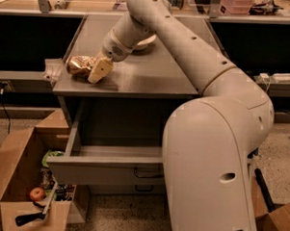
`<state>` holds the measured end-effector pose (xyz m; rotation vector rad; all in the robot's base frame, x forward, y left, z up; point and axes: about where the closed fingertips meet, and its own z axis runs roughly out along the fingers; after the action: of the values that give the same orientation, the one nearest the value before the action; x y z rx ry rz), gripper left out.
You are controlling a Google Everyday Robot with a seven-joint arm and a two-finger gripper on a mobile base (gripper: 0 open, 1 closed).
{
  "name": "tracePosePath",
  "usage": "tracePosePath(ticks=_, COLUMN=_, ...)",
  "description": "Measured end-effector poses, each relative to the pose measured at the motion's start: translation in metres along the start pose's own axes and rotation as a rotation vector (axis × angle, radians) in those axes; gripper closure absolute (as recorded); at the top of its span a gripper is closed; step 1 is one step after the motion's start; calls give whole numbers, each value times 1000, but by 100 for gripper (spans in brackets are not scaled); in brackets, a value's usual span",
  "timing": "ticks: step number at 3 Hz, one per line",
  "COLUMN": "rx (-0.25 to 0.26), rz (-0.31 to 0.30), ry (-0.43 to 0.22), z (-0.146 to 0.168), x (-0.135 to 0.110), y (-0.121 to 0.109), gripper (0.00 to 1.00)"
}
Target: Place orange can into top drawer
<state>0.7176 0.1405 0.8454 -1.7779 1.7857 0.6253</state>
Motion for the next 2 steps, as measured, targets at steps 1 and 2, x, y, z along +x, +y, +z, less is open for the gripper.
tracePosePath(ticks=1, rx=15, rz=-32, ry=-47, z=-15, x=-9, y=17, gripper=76)
tracePosePath(ticks=2, rx=39, rz=-72, ry=-109, z=-44, x=-13, y=49, gripper=98)
